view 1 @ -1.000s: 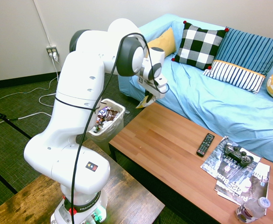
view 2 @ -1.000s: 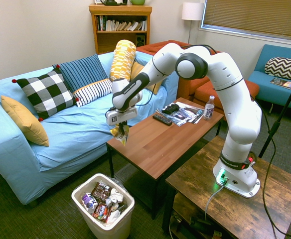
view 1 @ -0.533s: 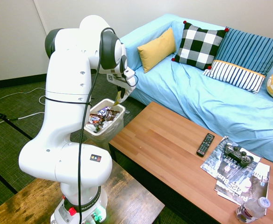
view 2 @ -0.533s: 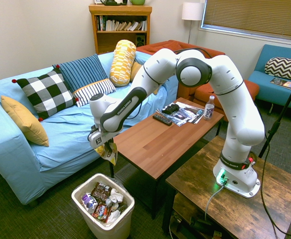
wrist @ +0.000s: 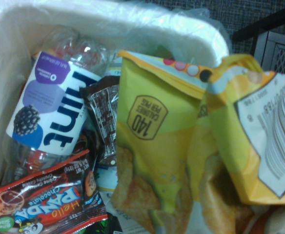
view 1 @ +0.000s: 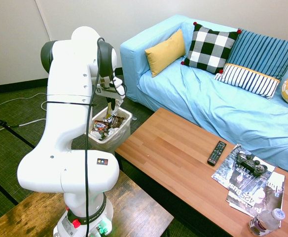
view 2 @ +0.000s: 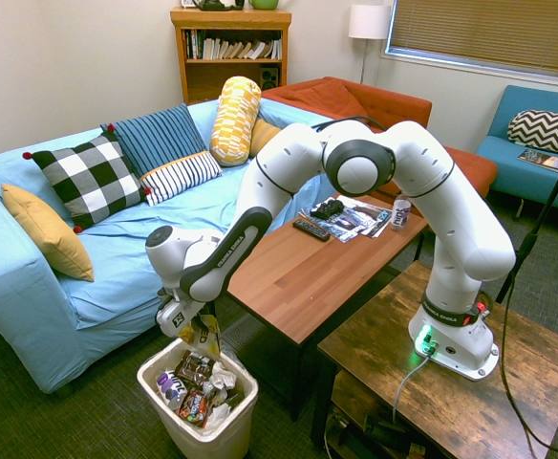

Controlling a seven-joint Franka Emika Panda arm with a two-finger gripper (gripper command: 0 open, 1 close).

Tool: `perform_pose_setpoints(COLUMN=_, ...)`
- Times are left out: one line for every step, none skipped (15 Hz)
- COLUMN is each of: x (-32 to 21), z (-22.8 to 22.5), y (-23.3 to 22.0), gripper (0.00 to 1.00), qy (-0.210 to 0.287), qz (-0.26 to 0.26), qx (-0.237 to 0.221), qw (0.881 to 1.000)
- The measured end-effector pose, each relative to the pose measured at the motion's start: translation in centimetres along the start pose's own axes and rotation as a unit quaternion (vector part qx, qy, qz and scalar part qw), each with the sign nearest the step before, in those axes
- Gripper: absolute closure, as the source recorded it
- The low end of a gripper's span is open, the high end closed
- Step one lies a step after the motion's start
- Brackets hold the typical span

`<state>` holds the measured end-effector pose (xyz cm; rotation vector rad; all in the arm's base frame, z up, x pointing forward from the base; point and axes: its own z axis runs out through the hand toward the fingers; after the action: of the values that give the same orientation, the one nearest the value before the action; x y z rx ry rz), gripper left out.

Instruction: Throw the chip bag in the trash bin

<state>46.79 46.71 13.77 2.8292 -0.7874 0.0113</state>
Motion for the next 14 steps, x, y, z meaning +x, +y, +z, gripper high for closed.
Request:
perform_pose_setpoints(x=-0.3, z=0.2, y=-0.3, gripper=0.00, qy=0.001, qz=-0.003, qx=-0.003, qw=1.000)
perform_pose_setpoints(x=-0.5, z=0.3, y=-0.5, gripper=0.00, qy=0.001, qz=-0.004, qx=-0.005, qw=1.000)
perform_pose_setpoints(x=-0.7, z=0.3, y=-0.7, gripper=0.00, qy=0.002, qz=-0.006, qx=-0.006, qw=1.000)
perform_pose_setpoints(x=-0.7, z=0.3, y=-0.9, gripper=0.00, qy=0.003, qz=-0.007, qx=-0.007, qw=1.000)
perform_pose_setpoints(x=-0.8, z=0.3, y=-1.0, gripper=0.00, qy=0.004, qz=-0.007, qx=-0.008, qw=1.000)
perform_pose_setpoints(x=-0.8, z=0.2, y=-1.1, gripper=0.00, qy=0.005, qz=-0.007, qx=-0.009, qw=1.000)
perform_pose_setpoints(x=-0.7, z=0.2, y=-1.1, gripper=0.00, qy=0.005, qz=-0.007, qx=-0.009, qw=1.000)
perform_pose_setpoints(x=-0.6, z=0.2, y=-1.2, gripper=0.00, qy=0.006, qz=-0.006, qx=-0.009, qw=1.000)
perform_pose_setpoints(x=-0.5, z=0.1, y=-1.2, gripper=0.00, qy=0.006, qz=-0.005, qx=-0.009, qw=1.000)
perform_pose_setpoints(x=-0.5, z=0.1, y=-1.2, gripper=0.00, qy=0.006, qz=-0.005, qx=-0.009, qw=1.000)
perform_pose_setpoints(x=-0.5, z=0.0, y=-1.3, gripper=0.00, qy=0.006, qz=-0.005, qx=-0.009, qw=1.000)
perform_pose_setpoints(x=-0.6, z=0.1, y=-1.3, gripper=0.00, qy=0.006, qz=-0.006, qx=-0.009, qw=1.000)
perform_pose_setpoints(x=-0.6, z=0.1, y=-1.3, gripper=0.00, qy=0.006, qz=-0.006, qx=-0.009, qw=1.000)
perform_pose_setpoints(x=-0.8, z=0.1, y=-1.3, gripper=0.00, qy=0.006, qz=-0.007, qx=-0.009, qw=1.000)
